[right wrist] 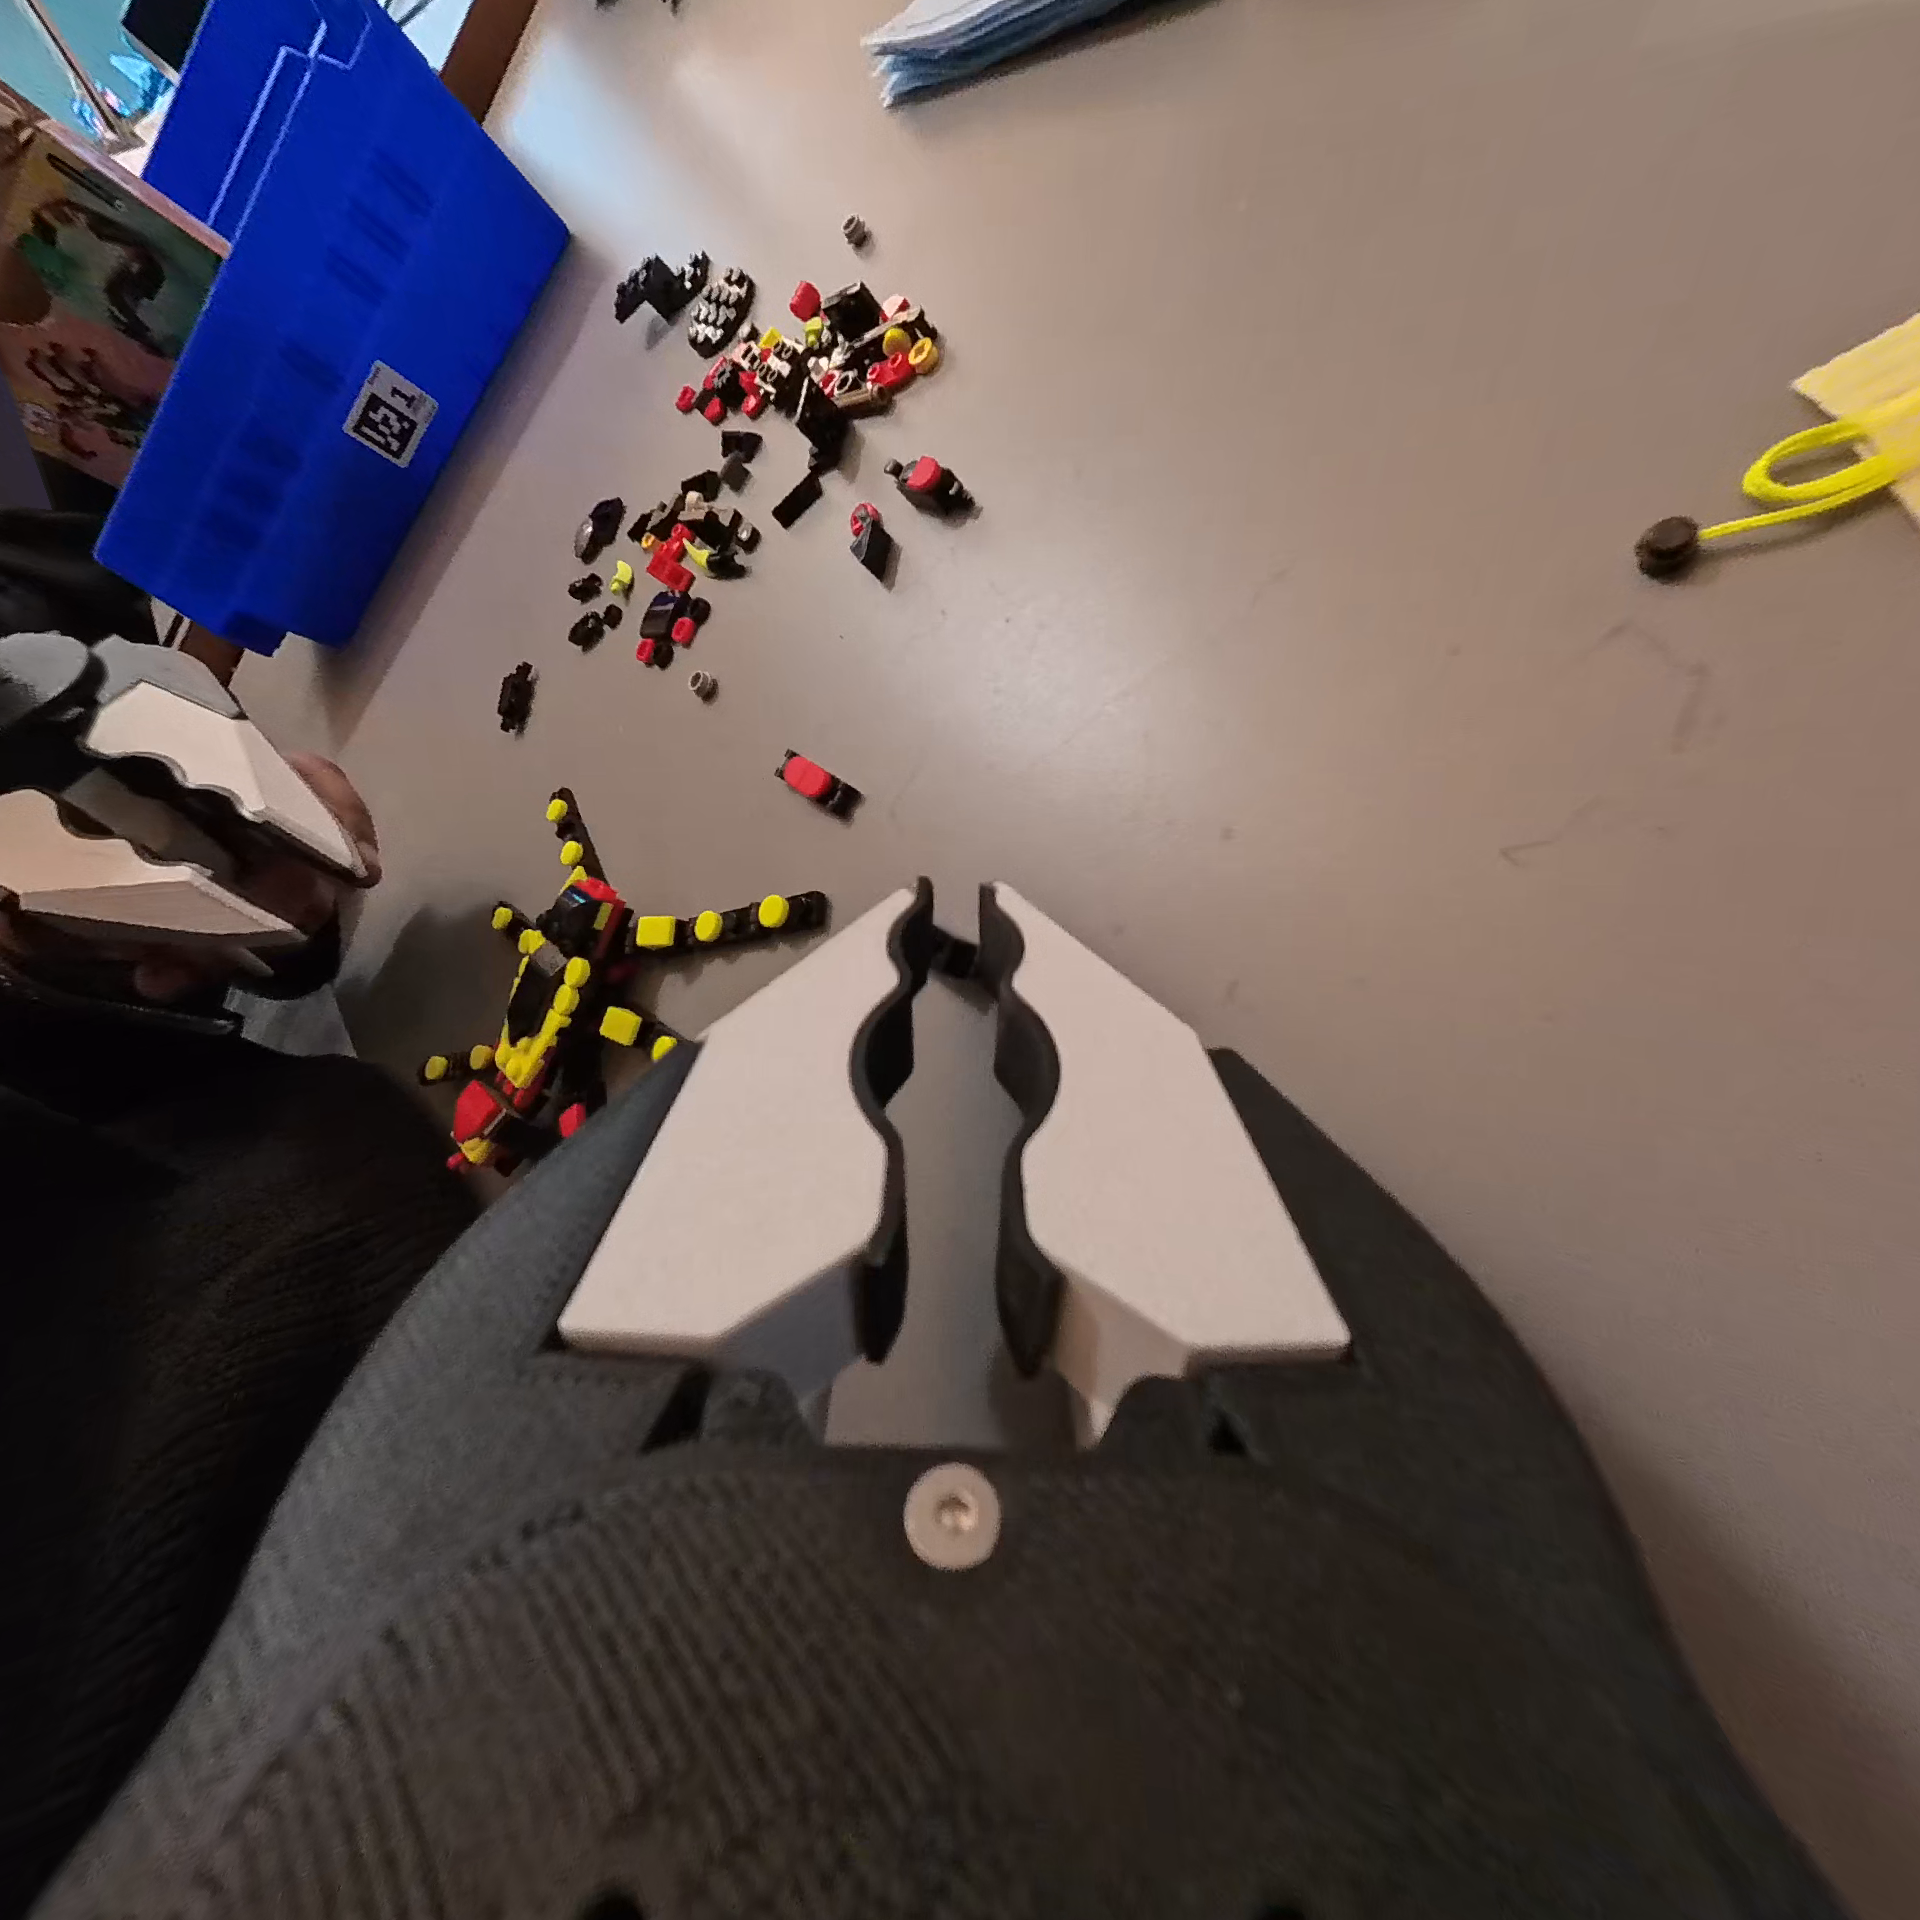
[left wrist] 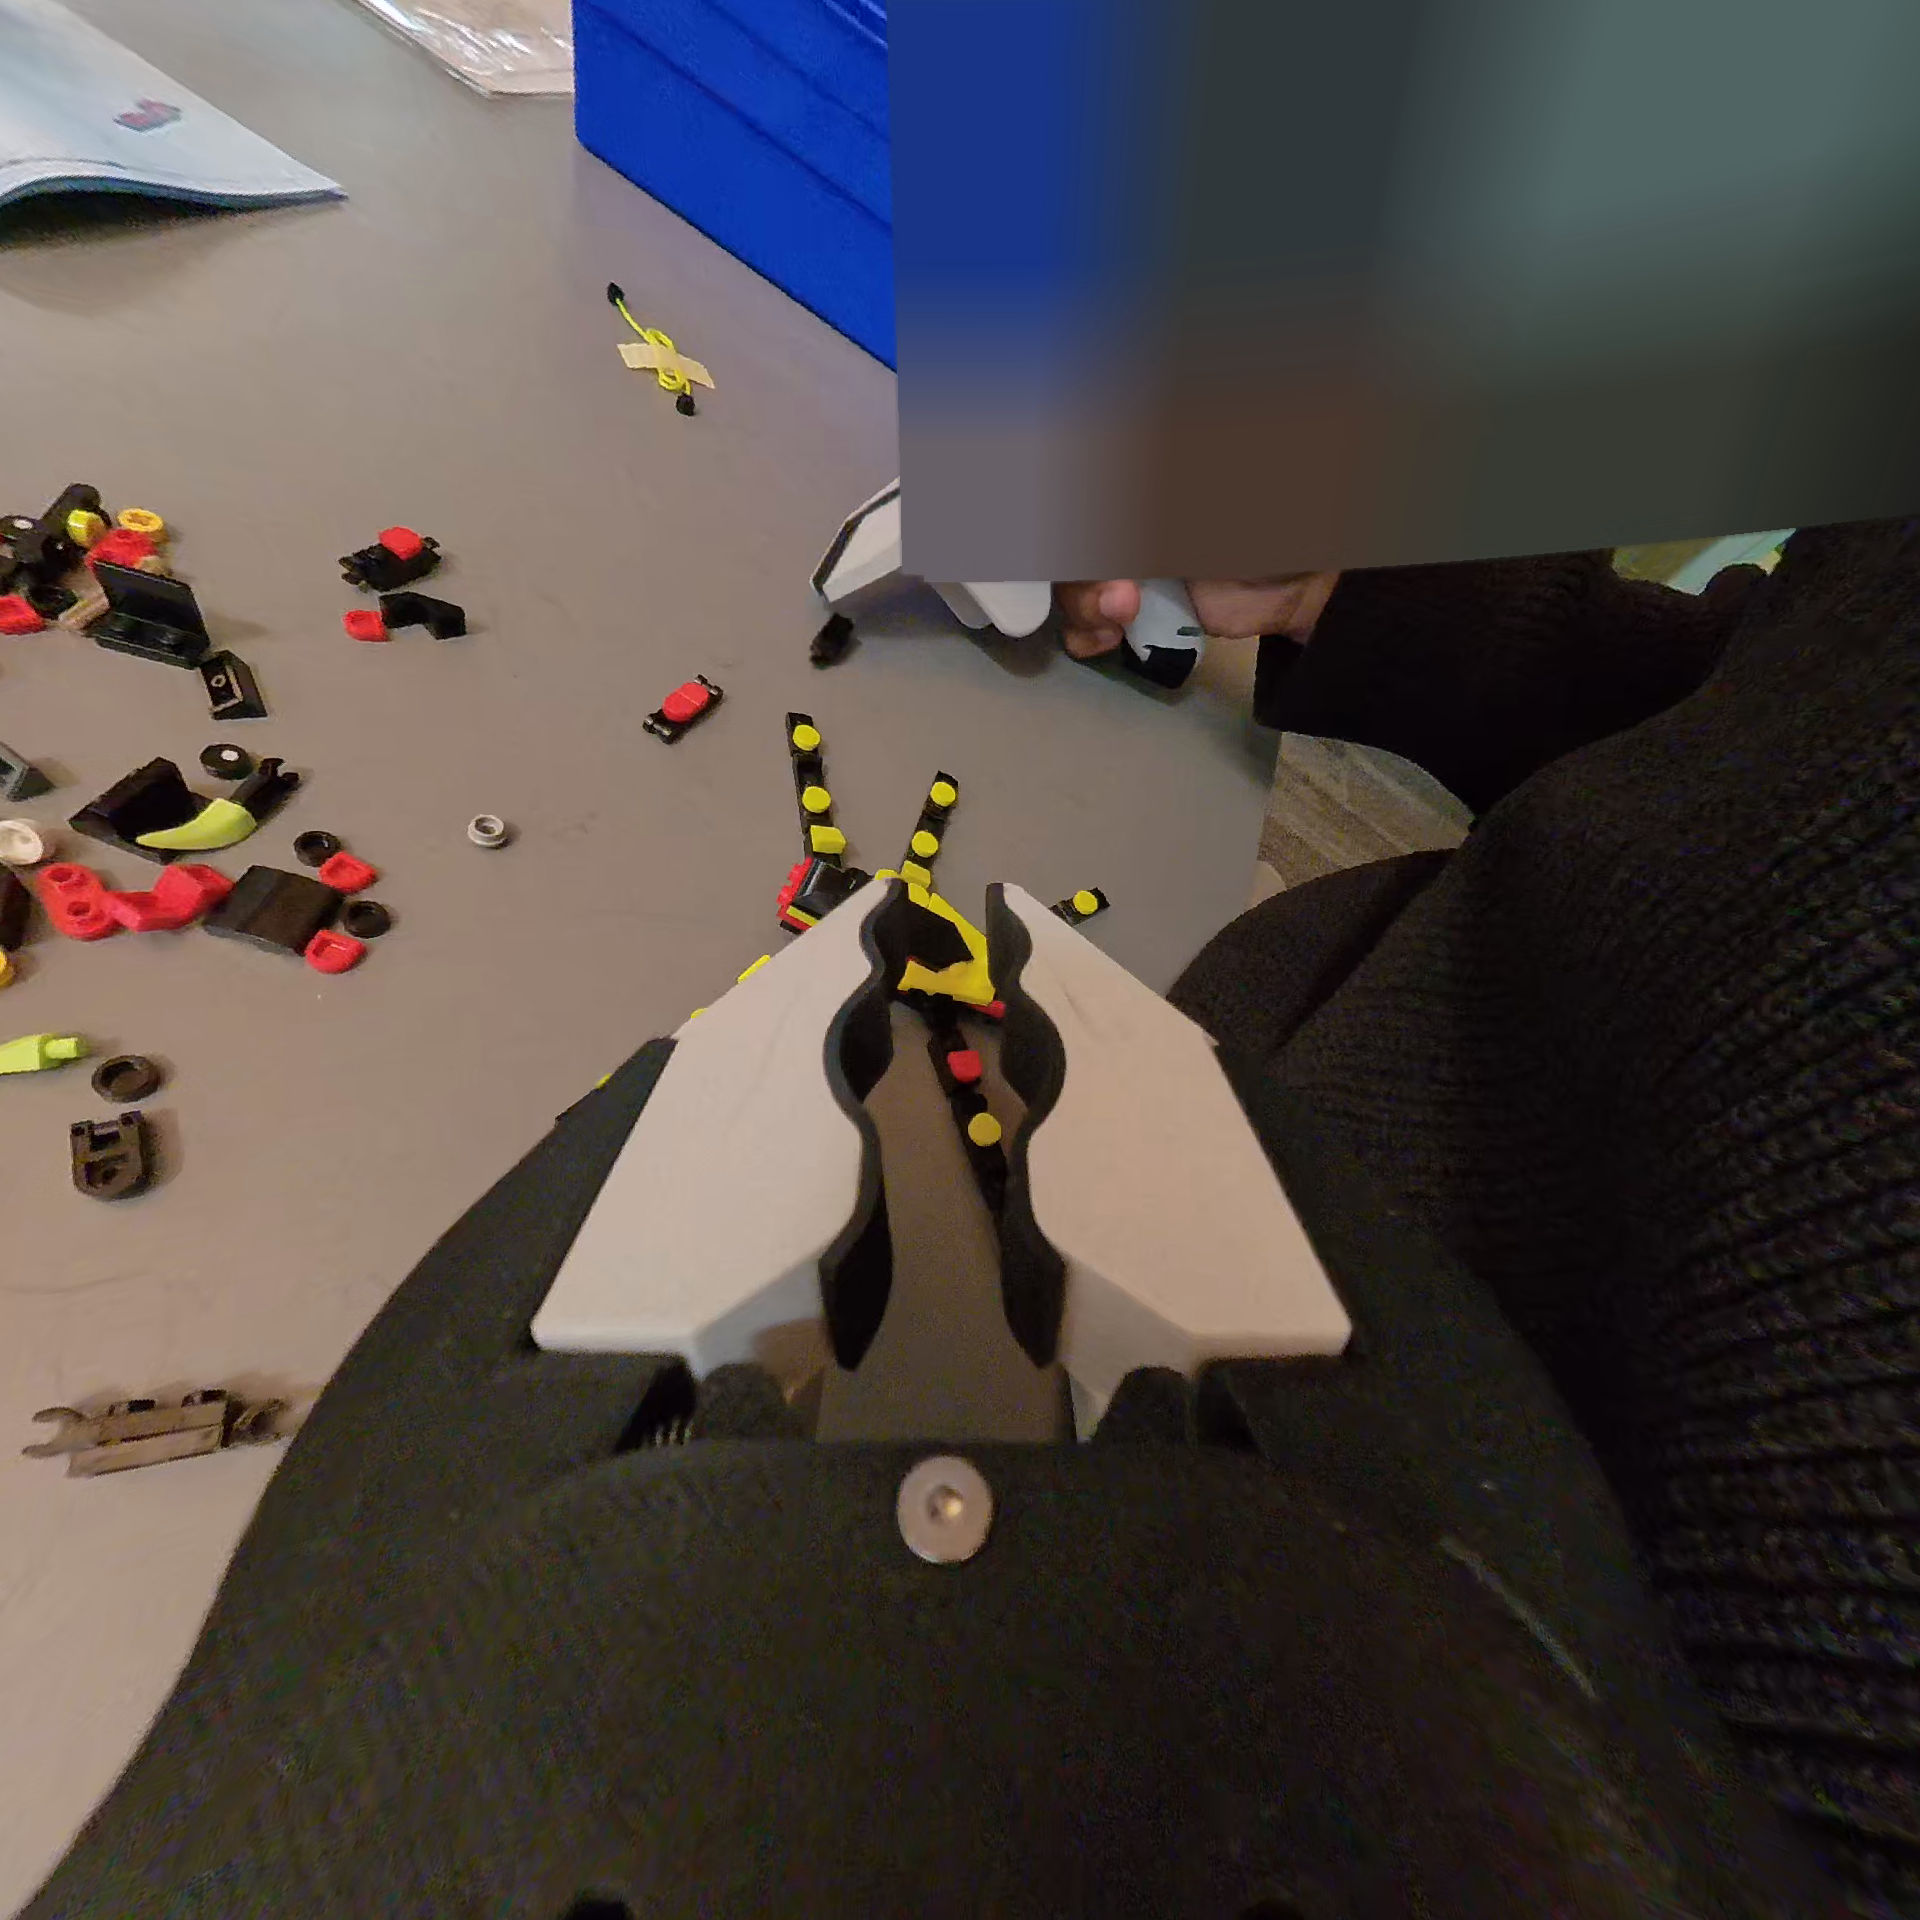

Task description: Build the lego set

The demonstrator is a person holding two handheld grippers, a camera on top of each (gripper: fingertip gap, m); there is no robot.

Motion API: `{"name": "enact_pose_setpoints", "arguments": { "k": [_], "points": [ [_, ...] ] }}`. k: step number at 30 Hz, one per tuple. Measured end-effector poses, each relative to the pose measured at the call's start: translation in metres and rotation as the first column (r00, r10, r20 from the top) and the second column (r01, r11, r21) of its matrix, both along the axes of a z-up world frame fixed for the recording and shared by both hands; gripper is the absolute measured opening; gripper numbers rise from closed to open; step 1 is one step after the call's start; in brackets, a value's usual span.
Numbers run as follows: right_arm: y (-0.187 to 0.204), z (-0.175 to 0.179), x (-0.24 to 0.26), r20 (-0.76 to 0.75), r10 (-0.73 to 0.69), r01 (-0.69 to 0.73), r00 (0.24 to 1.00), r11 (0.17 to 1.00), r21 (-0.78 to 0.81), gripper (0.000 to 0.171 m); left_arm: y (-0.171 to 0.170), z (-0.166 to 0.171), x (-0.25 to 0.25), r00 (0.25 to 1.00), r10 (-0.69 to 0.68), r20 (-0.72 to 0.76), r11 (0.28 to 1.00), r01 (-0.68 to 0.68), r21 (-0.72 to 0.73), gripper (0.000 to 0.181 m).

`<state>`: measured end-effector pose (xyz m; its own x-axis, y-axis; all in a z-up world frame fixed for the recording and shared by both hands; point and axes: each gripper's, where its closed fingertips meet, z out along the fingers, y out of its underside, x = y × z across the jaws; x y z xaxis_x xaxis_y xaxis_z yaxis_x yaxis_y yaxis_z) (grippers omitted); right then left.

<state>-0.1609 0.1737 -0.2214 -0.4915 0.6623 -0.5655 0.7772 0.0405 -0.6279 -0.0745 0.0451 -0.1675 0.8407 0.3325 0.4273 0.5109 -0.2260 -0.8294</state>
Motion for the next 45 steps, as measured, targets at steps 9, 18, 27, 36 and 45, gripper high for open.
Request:
{"name": "enact_pose_setpoints", "arguments": {
  "k": [9,18,27,36,45],
  "points": [
    [-0.001,0.028,-0.012,-0.158,-0.030,0.021,0.987,0.998,-0.059,0.012,-0.001,0.000,-0.001,1.000,0.002,-0.004,1.000,-0.002,-0.004,0.011],
    [-0.034,0.025,-0.025,-0.437,0.290,-0.135,0.851,0.926,0.352,0.007,-0.001,-0.001,-0.001,1.000,0.001,0.014,1.000,-0.001,-0.001,0.011],
    [-0.073,0.019,-0.067,-0.457,0.372,-0.206,0.808,0.905,0.372,0.029,0.000,-0.002,0.005,0.999,-0.002,-0.048,0.999,0.000,-0.042,0.010],
    [-0.086,-0.011,-0.090,-0.291,0.443,-0.307,0.848,0.858,0.411,0.006,0.002,-0.004,0.010,0.995,-0.017,-0.096,0.997,0.009,-0.081,0.009],
    [-0.108,0.096,-0.046,-0.164,0.317,-0.357,0.934,0.827,-0.434,0.005,0.002,-0.003,0.009,0.994,-0.005,-0.110,0.997,-0.004,-0.082,0.007]
  ]
}}
